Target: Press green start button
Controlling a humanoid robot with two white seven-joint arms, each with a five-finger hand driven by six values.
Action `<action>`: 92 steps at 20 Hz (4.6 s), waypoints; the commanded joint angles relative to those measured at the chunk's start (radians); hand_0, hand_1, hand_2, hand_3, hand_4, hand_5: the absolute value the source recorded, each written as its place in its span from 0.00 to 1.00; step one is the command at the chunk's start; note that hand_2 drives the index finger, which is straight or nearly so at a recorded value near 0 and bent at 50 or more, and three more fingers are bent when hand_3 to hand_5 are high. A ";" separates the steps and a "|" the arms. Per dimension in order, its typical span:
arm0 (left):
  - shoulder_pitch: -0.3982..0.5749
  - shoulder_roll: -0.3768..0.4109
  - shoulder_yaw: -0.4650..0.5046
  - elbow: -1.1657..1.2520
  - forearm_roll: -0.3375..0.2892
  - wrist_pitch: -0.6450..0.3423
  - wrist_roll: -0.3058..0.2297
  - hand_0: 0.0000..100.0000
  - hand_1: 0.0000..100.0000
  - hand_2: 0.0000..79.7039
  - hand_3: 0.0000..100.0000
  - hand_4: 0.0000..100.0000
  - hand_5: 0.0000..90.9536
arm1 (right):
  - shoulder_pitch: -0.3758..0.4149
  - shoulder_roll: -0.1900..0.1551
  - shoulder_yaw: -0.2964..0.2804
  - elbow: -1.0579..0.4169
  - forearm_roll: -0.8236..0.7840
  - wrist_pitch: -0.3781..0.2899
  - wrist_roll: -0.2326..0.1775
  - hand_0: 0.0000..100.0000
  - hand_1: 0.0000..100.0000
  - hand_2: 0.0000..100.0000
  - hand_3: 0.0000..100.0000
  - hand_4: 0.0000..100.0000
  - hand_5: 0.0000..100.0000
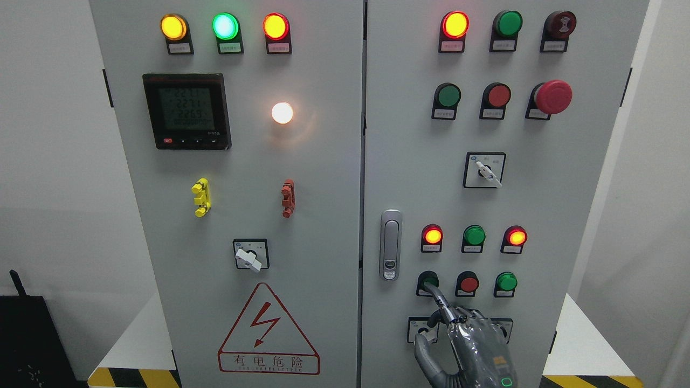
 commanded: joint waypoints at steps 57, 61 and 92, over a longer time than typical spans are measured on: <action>0.000 0.000 0.000 0.000 0.000 0.000 0.000 0.12 0.56 0.00 0.00 0.00 0.00 | 0.155 0.002 0.001 -0.166 -0.297 0.020 0.022 0.87 0.44 0.00 0.58 0.50 0.31; 0.000 0.000 0.000 0.000 0.000 0.000 0.000 0.12 0.56 0.00 0.00 0.00 0.00 | 0.182 0.000 0.003 -0.193 -0.379 0.048 0.032 0.88 0.43 0.00 0.56 0.47 0.27; 0.000 0.000 0.000 0.000 0.000 0.000 0.000 0.12 0.56 0.00 0.00 0.00 0.00 | 0.343 -0.008 0.089 -0.329 -1.061 0.197 0.154 0.68 0.26 0.00 0.04 0.00 0.00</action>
